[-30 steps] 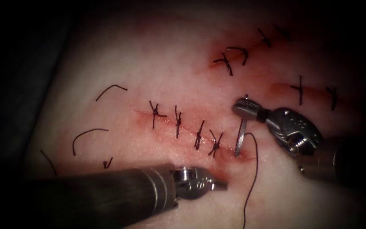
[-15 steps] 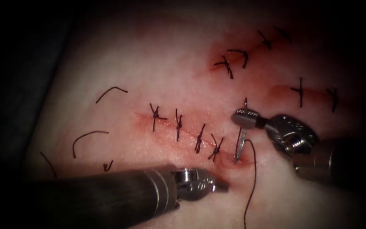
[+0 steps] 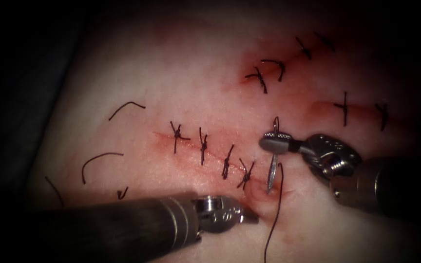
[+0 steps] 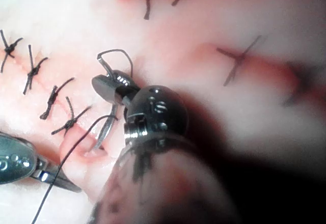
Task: Wound Closure
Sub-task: Throw the needle with the right needle driver through the bottom of the cut.
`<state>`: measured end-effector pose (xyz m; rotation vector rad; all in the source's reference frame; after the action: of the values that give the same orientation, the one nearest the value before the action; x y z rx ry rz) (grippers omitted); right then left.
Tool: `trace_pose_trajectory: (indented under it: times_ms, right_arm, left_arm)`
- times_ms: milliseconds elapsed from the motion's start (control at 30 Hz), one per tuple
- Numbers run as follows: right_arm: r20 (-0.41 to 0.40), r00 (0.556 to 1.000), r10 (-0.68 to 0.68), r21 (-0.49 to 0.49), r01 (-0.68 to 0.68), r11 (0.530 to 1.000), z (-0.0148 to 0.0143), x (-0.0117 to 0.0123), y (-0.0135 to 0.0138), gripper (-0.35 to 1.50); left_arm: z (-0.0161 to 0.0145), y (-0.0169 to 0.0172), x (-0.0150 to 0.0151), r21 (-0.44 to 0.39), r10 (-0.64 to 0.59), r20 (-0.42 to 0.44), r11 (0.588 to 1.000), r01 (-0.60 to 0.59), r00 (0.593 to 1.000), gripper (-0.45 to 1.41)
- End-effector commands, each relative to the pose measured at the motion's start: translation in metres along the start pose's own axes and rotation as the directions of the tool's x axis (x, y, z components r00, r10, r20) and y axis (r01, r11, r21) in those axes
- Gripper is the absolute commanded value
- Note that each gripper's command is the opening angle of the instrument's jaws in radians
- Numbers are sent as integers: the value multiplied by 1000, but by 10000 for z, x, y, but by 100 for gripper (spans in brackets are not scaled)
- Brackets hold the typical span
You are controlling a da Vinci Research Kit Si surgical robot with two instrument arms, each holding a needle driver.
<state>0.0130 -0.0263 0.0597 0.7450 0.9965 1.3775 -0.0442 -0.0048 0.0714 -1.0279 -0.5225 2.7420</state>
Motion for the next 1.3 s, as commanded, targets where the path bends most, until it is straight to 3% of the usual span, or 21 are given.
trace_pose_trajectory:
  times_ms: [33,533,1300]
  right_arm:
    - [5,1000,3,9,-3,1000,9,-13,3,-35]
    - [-25,1000,11,17,-10,1000,-4,-38,-29,-35]
    - [-45,999,4,25,-3,1000,-12,-61,-49,-35]
  left_arm:
    - [10,0,0,0,-2,0,1000,2,1000,-42]
    - [11,-4,3,0,-7,0,1000,7,1000,-45]
    - [12,-6,3,0,-8,0,1000,8,1000,-45]
